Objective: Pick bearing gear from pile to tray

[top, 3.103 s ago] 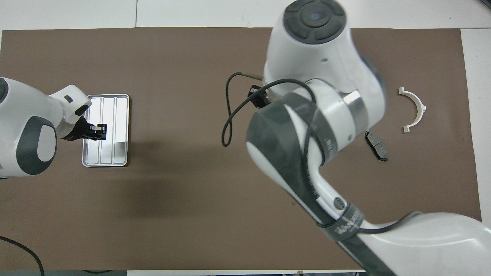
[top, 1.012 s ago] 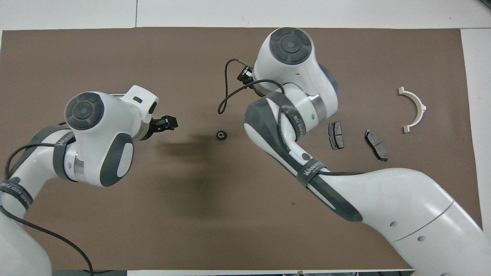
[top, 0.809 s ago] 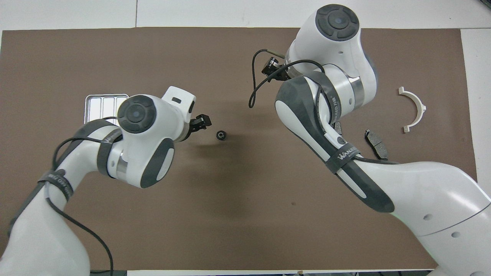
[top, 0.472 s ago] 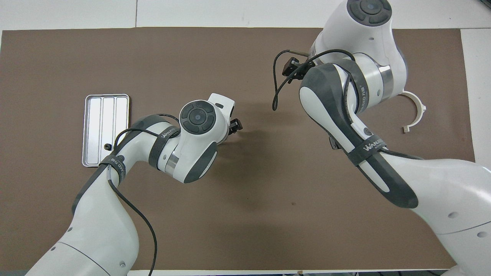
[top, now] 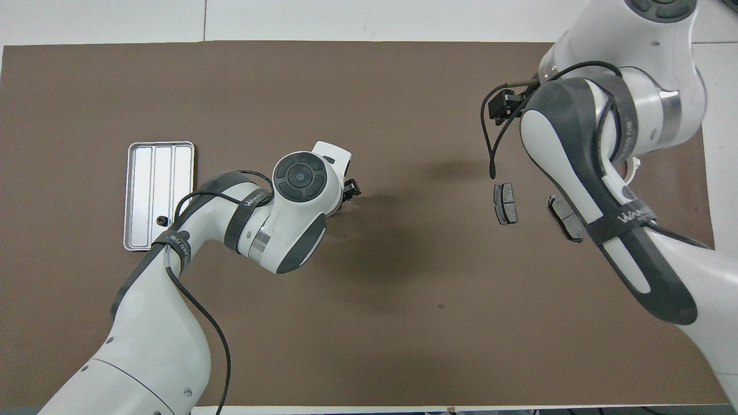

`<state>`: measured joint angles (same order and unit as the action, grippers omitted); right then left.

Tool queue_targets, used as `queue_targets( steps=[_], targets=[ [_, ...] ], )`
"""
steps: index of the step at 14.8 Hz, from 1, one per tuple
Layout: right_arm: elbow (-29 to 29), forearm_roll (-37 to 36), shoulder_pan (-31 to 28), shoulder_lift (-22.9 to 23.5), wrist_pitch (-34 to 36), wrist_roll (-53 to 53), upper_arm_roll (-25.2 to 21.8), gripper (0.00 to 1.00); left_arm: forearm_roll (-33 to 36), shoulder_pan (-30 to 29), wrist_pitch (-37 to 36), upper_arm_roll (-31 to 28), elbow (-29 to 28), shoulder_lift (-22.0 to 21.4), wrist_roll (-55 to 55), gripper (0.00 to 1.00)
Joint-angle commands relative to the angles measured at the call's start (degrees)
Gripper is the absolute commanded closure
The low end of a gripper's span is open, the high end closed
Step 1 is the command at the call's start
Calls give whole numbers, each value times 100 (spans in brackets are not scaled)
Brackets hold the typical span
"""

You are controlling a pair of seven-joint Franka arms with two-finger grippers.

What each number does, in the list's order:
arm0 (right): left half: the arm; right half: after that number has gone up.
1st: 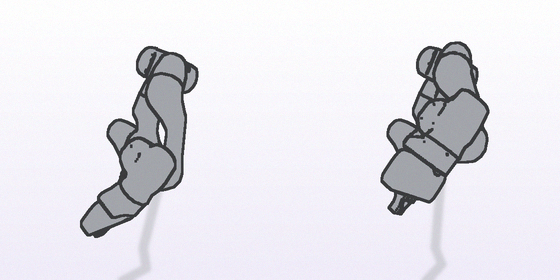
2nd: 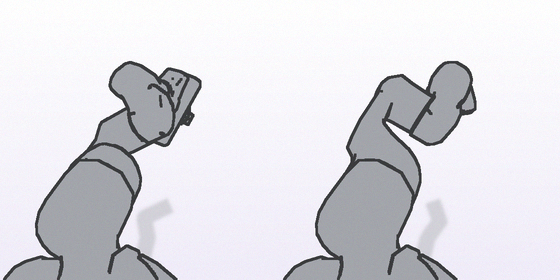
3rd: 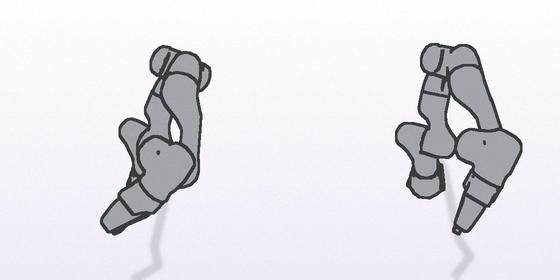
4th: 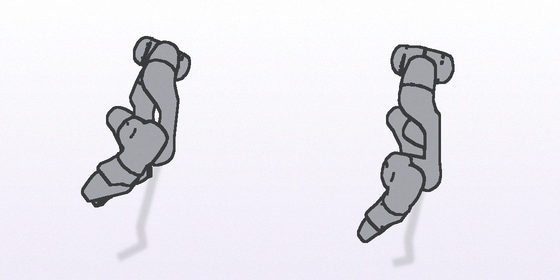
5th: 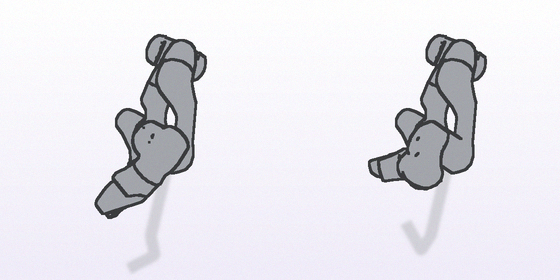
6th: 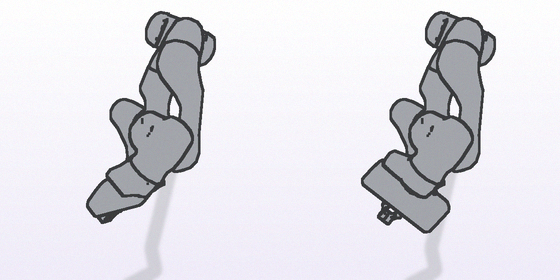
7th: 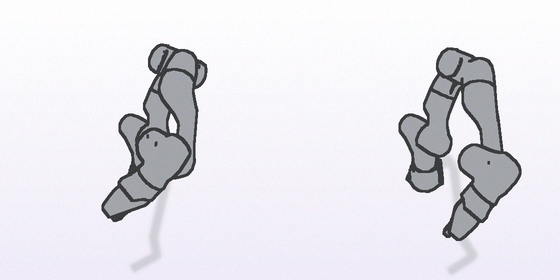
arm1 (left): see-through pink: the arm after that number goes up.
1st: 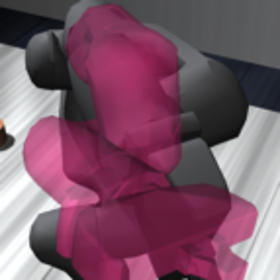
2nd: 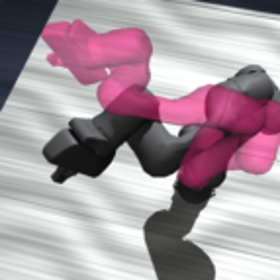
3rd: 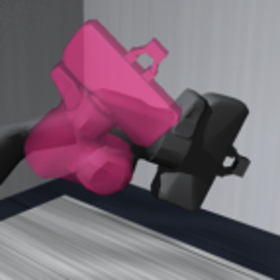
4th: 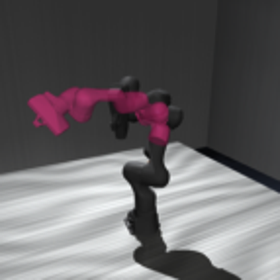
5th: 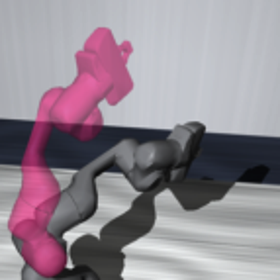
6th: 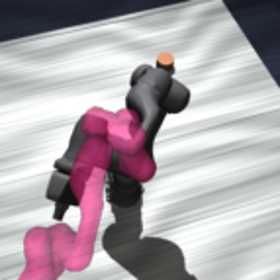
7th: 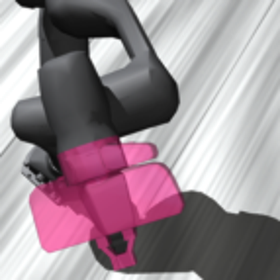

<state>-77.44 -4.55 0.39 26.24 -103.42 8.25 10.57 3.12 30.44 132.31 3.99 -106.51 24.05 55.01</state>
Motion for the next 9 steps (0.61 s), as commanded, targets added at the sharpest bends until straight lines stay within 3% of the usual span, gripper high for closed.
queue_targets(
  steps=[1,5,9],
  targets=[
    [-947,332,-30,-925,-222,-814,-432,0,145,111,-38,-127,-28,-23,229,8],
    [-1624,332,-101,-1997,-4,-1246,-704,0,268,120,-12,-127,-11,-6,414,15],
    [-1660,332,48,-2675,945,-1264,-872,0,425,260,23,-136,121,301,783,23]
  ],
)
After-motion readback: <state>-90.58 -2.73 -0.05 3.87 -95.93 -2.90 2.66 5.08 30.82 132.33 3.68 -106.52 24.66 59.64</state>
